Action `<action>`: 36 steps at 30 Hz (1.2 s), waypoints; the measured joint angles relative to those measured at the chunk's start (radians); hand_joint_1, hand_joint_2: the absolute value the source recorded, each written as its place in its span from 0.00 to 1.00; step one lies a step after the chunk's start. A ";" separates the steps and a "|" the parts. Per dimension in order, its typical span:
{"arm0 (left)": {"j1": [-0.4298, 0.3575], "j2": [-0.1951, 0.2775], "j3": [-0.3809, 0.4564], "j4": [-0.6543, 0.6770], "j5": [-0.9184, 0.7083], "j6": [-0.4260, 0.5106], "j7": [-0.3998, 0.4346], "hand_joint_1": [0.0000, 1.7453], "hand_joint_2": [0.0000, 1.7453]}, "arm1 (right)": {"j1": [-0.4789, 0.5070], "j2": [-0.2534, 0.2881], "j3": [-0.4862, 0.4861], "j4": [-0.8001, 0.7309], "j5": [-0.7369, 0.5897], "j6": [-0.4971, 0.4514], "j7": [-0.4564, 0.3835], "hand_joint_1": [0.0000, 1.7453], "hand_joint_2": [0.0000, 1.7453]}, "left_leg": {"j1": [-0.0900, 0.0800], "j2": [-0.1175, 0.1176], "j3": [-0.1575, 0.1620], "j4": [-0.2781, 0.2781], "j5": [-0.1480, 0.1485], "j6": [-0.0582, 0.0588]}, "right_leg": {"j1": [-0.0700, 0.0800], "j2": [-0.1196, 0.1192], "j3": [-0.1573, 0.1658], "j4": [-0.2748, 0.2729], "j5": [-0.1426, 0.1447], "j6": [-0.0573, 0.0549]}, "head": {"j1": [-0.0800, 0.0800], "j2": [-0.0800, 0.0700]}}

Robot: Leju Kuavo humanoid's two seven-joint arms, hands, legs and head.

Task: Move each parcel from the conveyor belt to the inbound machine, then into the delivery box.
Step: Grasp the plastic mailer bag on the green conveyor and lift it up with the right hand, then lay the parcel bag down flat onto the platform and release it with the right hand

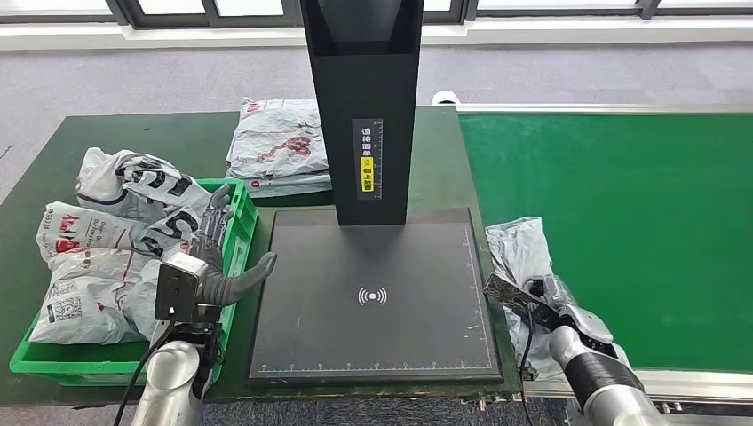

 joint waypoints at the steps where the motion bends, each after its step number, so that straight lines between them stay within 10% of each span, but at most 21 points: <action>1: 0.002 -0.001 0.000 -0.001 0.000 0.000 -0.001 0.00 1.00 | 0.004 0.000 0.000 -0.004 -0.009 -0.001 -0.004 1.00 1.00 | 0.000 0.000 0.000 0.000 0.000 0.000 | 0.000 0.000 0.000 0.000 0.000 0.000 | 0.000 0.000; 12: 0.041 -0.007 0.027 -0.028 -0.007 0.043 -0.037 0.00 1.00 | 0.082 0.026 -0.144 -0.237 -0.697 0.187 -0.222 1.00 1.00 | 0.000 -0.003 -0.007 0.000 0.001 -0.001 | 0.000 -0.002 -0.005 0.001 0.000 0.000 | 0.000 0.000; 36: 0.089 -0.038 0.073 -0.047 -0.031 0.072 -0.054 0.00 1.00 | 0.194 0.125 -0.344 -0.811 -0.964 0.167 -0.236 1.00 1.00 | -0.004 -0.006 -0.010 0.000 0.002 0.000 | -0.001 -0.005 -0.007 0.000 0.000 0.000 | 0.000 0.000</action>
